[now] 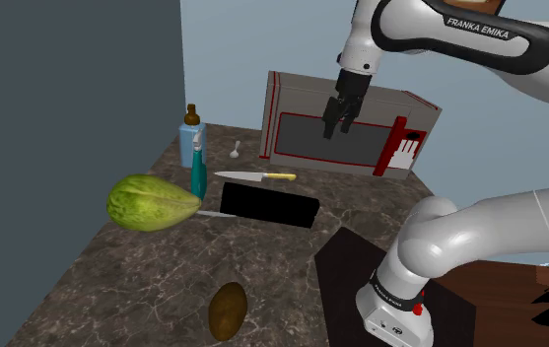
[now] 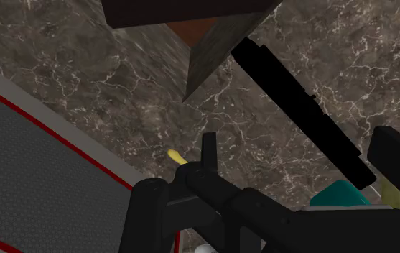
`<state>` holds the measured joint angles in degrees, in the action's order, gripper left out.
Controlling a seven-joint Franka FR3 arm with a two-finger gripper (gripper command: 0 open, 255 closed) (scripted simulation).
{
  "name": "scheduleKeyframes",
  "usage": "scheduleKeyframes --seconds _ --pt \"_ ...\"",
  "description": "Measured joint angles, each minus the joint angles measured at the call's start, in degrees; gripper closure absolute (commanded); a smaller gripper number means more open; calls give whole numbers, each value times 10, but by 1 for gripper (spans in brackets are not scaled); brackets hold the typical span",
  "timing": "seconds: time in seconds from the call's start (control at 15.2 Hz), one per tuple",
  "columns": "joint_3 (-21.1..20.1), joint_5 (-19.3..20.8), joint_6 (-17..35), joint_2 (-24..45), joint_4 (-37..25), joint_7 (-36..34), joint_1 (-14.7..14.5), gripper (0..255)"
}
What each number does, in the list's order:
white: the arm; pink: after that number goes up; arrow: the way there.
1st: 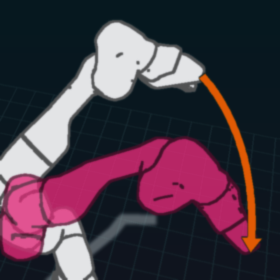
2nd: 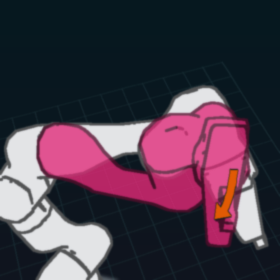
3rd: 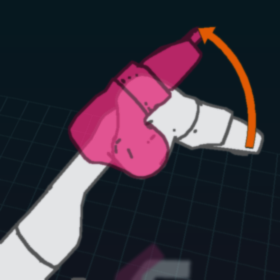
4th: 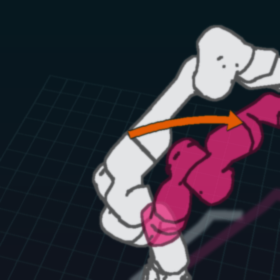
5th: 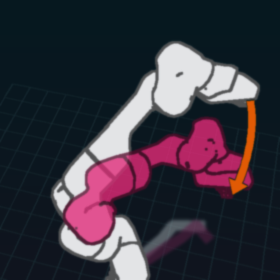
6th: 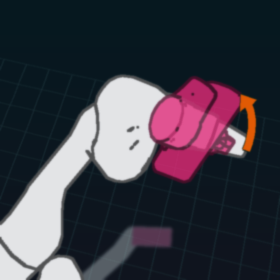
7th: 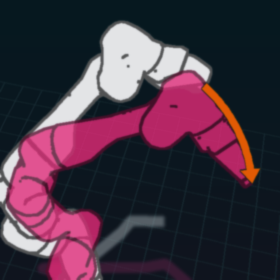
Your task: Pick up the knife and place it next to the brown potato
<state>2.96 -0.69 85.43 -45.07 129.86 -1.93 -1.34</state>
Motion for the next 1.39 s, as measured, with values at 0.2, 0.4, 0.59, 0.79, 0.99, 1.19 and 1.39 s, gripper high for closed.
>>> scheduleKeyframes --seconds 0.2,0.4,0.59,0.79,0.99,1.19,1.39 --pt "9 7 19 16 5 21 -4 0" --pt "26 18 70 55 18 66 -14 0" --pt "44 29 120 97 28 114 -24 0" --pt "58 34 167 147 27 160 -35 0" --pt "74 37 209 205 13 208 -46 0" --pt "86 36 256 264 2 256 -56 0" --pt "95 29 297 329 -20 305 -65 0"
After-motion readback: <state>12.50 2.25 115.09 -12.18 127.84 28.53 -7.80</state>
